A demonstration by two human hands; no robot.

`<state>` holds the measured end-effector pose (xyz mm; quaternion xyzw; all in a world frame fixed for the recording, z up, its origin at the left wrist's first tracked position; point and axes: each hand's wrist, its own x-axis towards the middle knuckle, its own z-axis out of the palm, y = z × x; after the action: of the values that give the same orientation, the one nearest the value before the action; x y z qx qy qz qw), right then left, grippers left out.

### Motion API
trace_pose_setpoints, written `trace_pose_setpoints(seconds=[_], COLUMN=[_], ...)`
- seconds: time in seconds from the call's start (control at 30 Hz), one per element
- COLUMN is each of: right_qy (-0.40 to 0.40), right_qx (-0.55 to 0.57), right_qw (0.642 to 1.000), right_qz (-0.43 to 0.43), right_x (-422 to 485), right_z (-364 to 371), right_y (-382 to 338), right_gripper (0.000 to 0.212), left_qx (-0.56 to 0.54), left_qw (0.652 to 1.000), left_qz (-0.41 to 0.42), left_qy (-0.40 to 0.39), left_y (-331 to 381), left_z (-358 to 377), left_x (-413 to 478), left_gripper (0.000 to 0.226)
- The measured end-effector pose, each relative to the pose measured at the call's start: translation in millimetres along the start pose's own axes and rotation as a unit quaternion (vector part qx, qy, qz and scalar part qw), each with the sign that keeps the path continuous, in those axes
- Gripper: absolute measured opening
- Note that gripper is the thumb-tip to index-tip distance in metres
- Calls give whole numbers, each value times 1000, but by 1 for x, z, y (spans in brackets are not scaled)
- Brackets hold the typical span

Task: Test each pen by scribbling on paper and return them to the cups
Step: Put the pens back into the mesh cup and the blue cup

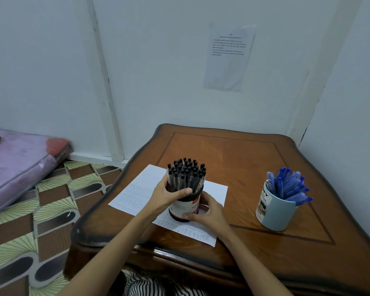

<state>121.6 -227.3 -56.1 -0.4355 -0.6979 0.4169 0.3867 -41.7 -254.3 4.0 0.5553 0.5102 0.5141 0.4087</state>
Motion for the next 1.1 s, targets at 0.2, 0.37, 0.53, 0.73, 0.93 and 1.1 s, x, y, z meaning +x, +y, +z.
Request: trace_pose_setpoints(seconds=[0.2,0.37,0.53,0.73,0.93,1.1], right_qy=[-23,-43,24,12,63,249], right_qx=[5,-58,-103,-205,-247,-227], right_qw=[1000,997,994,978,966,938], right_qz=[3,-3,3,-46,-50,81], right_x=[0,-3,-38,-78,-102,-117], right_z=[-3,-18,-60,-111,-131,-155], right_y=[-3,-5,12,21,27,28], right_gripper=[77,70,48,36,26,23], left_qx=[56,76,62,75,95,104], left_qw=[997,995,996,992,992,991], left_qz=[-17,-25,-34,-67,-83,-86], left_qy=[-51,-52,-59,-71,-31,-23], left_y=[-3,2,2,-17,-21,-13], left_z=[-11,-12,-13,-13,-4,1], left_x=[4,3,1,-9,-13,-15], left_gripper=[73,72,84,101,71,80])
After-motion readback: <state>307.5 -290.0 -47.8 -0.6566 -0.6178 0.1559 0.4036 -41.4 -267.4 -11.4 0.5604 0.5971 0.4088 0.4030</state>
